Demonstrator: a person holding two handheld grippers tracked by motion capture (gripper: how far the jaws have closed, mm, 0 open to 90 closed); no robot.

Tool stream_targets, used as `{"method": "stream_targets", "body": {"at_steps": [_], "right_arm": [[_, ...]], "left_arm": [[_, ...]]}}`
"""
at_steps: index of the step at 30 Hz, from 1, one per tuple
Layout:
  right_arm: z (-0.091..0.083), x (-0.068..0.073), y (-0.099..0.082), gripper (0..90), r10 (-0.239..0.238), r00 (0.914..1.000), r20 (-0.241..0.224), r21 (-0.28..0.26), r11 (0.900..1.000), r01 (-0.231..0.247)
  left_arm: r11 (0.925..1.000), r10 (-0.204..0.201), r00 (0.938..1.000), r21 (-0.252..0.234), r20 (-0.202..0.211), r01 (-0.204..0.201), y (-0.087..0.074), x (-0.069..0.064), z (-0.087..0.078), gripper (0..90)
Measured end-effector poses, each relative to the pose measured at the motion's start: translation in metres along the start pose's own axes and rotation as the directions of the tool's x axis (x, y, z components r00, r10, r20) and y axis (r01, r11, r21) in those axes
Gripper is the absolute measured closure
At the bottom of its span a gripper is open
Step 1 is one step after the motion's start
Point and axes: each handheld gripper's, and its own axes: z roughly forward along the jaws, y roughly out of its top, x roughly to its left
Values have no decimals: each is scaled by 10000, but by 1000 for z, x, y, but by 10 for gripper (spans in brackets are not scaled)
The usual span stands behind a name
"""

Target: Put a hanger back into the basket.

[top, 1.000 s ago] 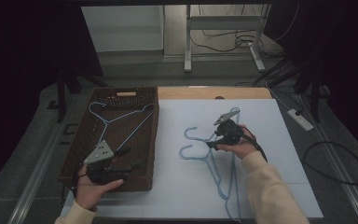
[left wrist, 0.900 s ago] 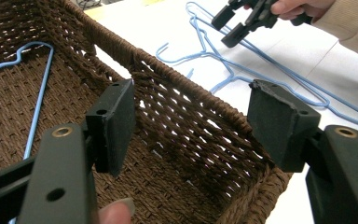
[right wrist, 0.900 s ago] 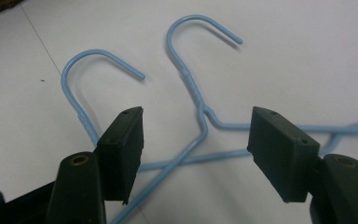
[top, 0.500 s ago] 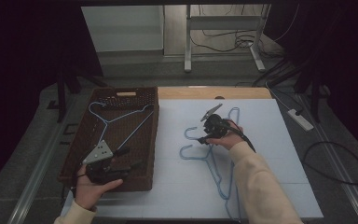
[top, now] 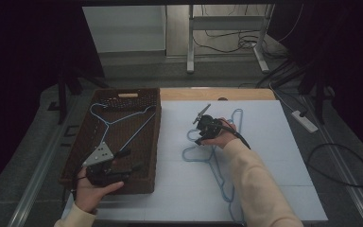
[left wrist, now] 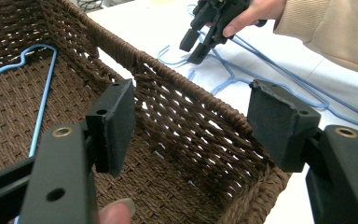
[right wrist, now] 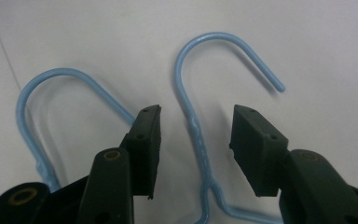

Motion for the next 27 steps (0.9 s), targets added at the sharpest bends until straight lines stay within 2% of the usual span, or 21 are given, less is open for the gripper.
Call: {"method": "stream_targets", "body": {"at_steps": [5, 8, 11, 15, 21, 27], "right_arm": [[4, 0, 6, 586, -209, 9998, -24, 205, 9996, 210], [10, -1, 11, 650, -394, 9991, -152, 484, 9980, 401], [10, -3, 13, 702, -436, 9983, -387, 511, 9977, 456], [10, -2, 13, 812, -724, 9952, -659, 539, 9957, 760], [10, 3, 13, 870, -1280, 9902, -565, 527, 9900, 1310], [9, 4, 13, 873, -1406, 9891, -440, 553, 9882, 1430]], "left_arm": [[10000, -3, 10000, -6, -3, 3, 0, 1, 0, 334], [10000, -5, 10000, 1, -4, 5, -1, 1, -1, 335], [10000, -6, 10000, -2, -14, 6, -1, 2, -1, 335], [10000, -5, 10000, 22, -6, 5, -1, 1, 0, 335], [10000, 33, 10000, 26, -2, -33, -1, 1, 0, 335], [10000, 29, 10000, 21, -13, -29, -1, 1, 0, 335]]}}
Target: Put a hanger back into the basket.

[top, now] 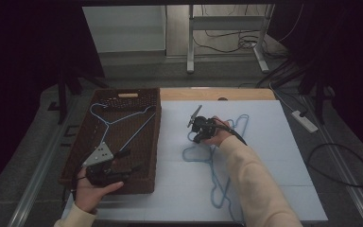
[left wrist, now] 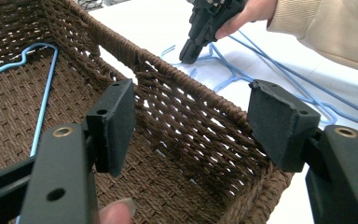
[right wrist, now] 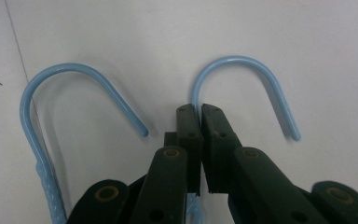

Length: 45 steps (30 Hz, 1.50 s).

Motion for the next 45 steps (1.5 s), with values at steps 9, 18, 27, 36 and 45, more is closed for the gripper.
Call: {"method": "stream_targets", "body": {"at_steps": [9, 18, 27, 36, 45], "right_arm": [[-18, 1, -9, 875, 806, 9947, 636, -504, 9957, -775], [-44, 7, -25, 875, 1576, 9845, 773, -1713, 9748, -1426], [-61, 15, -36, 875, 2021, 9743, 990, -2328, 9567, -1748], [-74, 26, -43, 875, 2199, 9687, 1153, -2888, 9405, -1792], [-81, 36, -56, 874, 2761, 9511, 1387, -3381, 9159, -2166]], "left_arm": [[10000, 18, 10000, -54, -11, -18, 0, 0, -1, 338], [10000, 3, 10000, -46, -23, -3, 1, -1, 0, 340], [10000, 2, 10000, -25, -1, -2, 2, -2, 0, 340], [10000, -60, 10000, 31, -3, 60, 3, -3, 2, 339], [9999, 27, 9994, 166, 340, -32, 9, -14, 9, 337]]}}
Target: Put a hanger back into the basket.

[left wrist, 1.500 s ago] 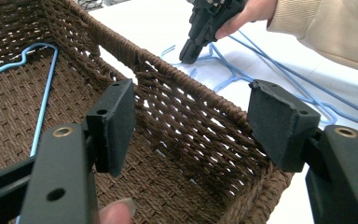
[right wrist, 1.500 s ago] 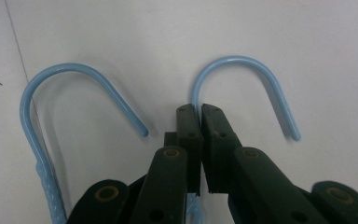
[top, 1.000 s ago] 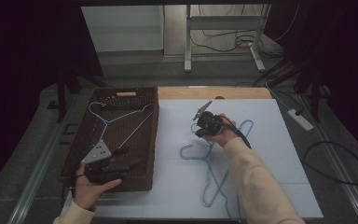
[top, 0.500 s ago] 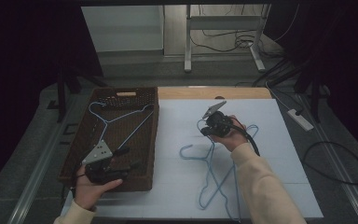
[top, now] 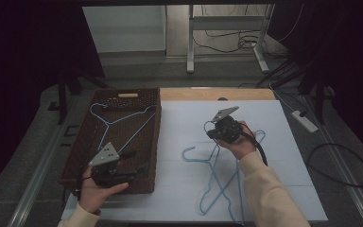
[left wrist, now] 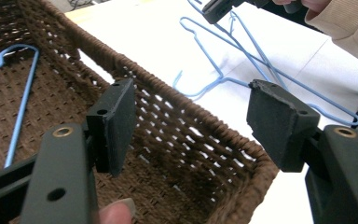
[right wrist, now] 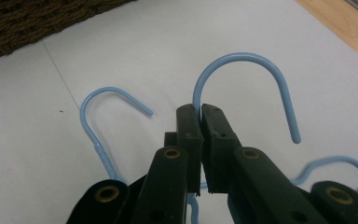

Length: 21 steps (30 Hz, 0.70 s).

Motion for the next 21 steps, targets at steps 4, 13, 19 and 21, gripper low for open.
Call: {"method": "stream_targets", "body": {"at_steps": [4, 13, 19, 21], "right_arm": [[-3, 1, -4, 875, 106, 9999, 49, -146, 9998, -105], [-10, 2, -6, 875, 168, 9998, 115, -387, 9991, -164], [-13, 5, -7, 875, 182, 9994, 284, -634, 9979, -163], [-14, 6, -7, 875, 203, 9993, 311, -706, 9973, -180]], "left_arm": [[10000, 2, 10000, 48, 39, -2, 3, -2, 4, 337], [9997, -103, 9998, 227, 169, 100, 10, -10, 15, 338], [9989, 126, 9987, 442, 497, -148, 22, -27, 35, 340], [9983, 198, 9978, 535, 627, -232, 26, -33, 42, 339]]}}
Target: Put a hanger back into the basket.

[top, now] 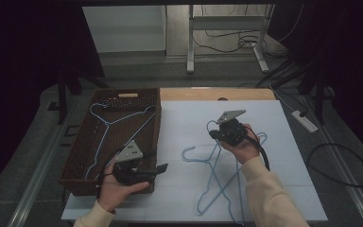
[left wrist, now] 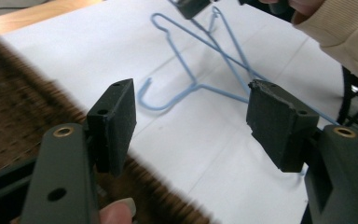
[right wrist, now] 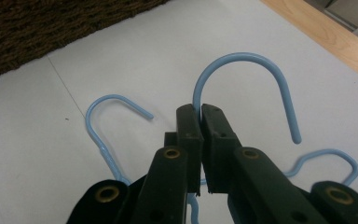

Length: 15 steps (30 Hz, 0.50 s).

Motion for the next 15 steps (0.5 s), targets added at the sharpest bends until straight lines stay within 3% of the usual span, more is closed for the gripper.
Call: {"method": "stream_targets", "body": {"at_steps": [15], "right_arm": [[-4, 4, 1, 875, 56, 10000, 58, -207, 9998, -55]], "left_arm": [[9981, -21, 9994, 616, 347, 0, 13, -14, 38, 342]]}}
